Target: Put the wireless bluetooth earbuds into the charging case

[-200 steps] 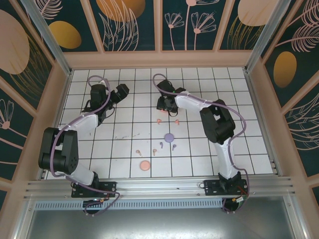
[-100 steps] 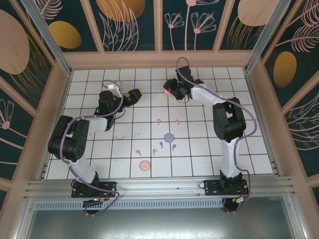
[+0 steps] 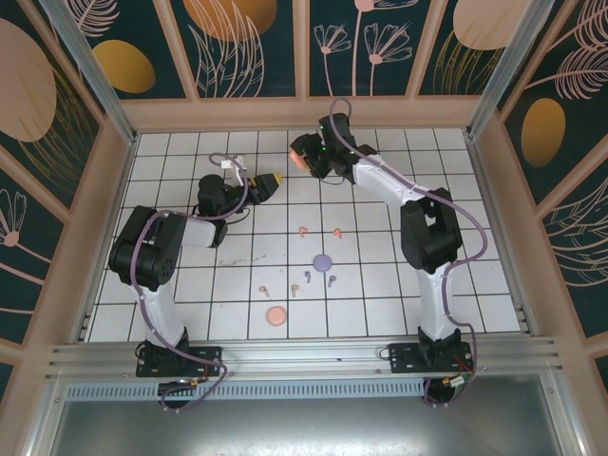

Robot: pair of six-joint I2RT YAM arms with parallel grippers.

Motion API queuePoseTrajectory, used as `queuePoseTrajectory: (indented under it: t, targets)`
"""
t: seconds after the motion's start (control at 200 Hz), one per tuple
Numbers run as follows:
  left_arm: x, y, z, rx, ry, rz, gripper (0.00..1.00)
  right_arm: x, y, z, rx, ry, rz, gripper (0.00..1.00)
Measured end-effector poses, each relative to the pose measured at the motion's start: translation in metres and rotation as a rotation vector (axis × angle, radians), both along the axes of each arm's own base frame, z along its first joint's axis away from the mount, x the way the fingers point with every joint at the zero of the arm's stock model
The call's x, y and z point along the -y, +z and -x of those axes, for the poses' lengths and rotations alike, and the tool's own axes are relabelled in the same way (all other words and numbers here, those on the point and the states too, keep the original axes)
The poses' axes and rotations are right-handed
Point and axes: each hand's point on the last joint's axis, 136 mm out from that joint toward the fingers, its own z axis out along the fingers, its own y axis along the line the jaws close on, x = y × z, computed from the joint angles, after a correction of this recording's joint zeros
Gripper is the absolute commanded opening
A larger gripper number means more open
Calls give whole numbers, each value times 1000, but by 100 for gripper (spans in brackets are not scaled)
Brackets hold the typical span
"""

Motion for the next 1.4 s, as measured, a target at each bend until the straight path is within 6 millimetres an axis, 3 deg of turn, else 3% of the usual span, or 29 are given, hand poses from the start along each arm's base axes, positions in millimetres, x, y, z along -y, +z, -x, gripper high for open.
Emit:
queuePoseTrajectory:
  t: [0.155,0.425,0.856,1.401]
  targets:
    - [7,3,-4,16,-13,4,65,-18,13,3,23,22,-19,46]
    - [11,6,-11,40,-11,10,62,-33,7,18,0,51,0,46]
    - [12,11,-24,68,12,24,52,-35,5,21,-3,50,13,46]
    - [14,14,-37,75,40,42,47,-38,5,24,-1,56,12,46]
